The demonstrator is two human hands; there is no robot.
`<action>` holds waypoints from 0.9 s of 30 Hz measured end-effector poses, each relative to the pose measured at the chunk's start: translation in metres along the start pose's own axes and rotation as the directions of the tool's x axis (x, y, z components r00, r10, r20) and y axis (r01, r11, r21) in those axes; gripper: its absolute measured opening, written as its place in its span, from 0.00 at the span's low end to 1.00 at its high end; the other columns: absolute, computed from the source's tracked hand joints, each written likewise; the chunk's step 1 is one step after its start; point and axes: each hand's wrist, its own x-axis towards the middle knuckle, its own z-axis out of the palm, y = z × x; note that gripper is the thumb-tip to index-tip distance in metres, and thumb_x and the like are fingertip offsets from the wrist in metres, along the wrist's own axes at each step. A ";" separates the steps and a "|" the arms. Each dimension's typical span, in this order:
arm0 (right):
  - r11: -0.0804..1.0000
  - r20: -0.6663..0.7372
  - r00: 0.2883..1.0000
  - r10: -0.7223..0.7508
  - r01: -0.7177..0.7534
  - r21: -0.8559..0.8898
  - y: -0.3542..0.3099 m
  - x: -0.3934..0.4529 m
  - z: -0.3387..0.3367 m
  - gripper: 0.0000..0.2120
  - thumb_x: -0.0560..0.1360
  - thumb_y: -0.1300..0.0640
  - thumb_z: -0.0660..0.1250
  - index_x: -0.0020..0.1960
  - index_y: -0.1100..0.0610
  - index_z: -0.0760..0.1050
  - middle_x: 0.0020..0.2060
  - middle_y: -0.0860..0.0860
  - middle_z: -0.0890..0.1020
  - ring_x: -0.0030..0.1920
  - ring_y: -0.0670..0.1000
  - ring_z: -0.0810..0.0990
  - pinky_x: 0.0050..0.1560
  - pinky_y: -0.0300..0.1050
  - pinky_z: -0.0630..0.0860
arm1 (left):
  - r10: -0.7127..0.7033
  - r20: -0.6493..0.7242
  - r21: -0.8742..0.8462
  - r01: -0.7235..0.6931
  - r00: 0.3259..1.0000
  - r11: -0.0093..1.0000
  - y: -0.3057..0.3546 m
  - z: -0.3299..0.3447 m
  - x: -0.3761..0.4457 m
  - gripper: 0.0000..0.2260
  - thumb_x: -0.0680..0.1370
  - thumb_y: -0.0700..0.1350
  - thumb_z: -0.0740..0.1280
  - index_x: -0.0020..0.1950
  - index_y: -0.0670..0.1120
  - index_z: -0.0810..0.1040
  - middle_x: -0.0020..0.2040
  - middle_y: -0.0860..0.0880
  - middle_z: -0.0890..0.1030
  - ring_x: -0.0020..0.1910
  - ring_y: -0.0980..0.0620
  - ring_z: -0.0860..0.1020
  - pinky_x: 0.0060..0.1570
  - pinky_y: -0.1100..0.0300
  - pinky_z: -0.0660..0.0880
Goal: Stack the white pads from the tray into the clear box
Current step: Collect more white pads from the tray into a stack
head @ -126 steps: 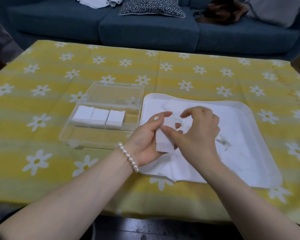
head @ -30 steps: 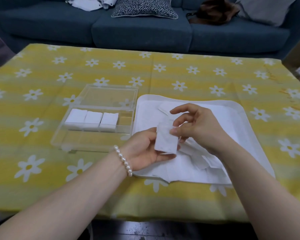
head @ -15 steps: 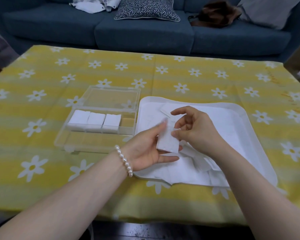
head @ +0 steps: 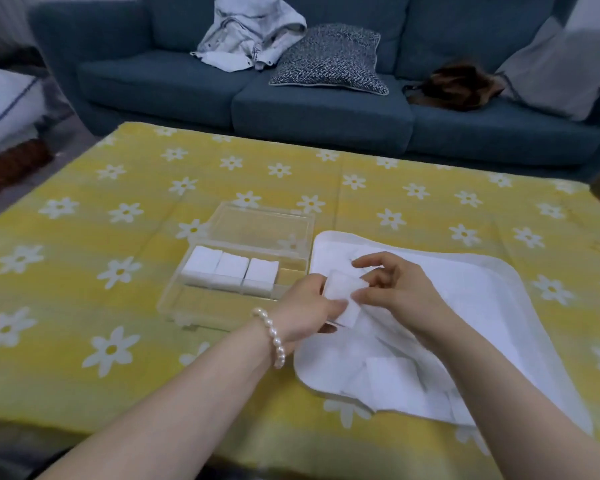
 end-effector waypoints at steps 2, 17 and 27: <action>0.999 0.025 0.999 0.033 -0.032 -0.035 -0.012 0.019 0.014 0.15 0.67 0.72 0.70 0.48 0.56 0.76 0.28 0.49 0.78 0.32 0.47 0.74 0.33 0.37 0.68 | 0.073 -0.107 0.109 -0.061 0.992 0.992 0.001 -0.015 0.007 0.09 0.75 0.37 0.67 0.55 0.39 0.76 0.50 0.43 0.82 0.47 0.46 0.80 0.43 0.54 0.76; 0.869 0.012 0.983 0.183 -0.156 -0.469 -0.025 0.115 0.065 0.12 0.65 0.68 0.76 0.35 0.57 0.74 0.28 0.52 0.75 0.26 0.46 0.72 0.24 0.34 0.68 | 0.172 -0.402 0.507 0.062 0.899 0.860 -0.009 -0.083 0.040 0.07 0.75 0.37 0.65 0.49 0.45 0.80 0.51 0.47 0.82 0.52 0.48 0.79 0.55 0.58 0.74; 0.685 0.041 0.993 0.108 -0.044 -0.727 -0.009 0.114 0.081 0.09 0.66 0.60 0.76 0.39 0.54 0.76 0.37 0.50 0.79 0.41 0.51 0.78 0.42 0.42 0.74 | 0.179 -0.319 0.707 0.108 0.931 0.699 -0.018 -0.075 0.043 0.11 0.78 0.38 0.59 0.57 0.45 0.75 0.58 0.46 0.78 0.57 0.46 0.76 0.56 0.55 0.73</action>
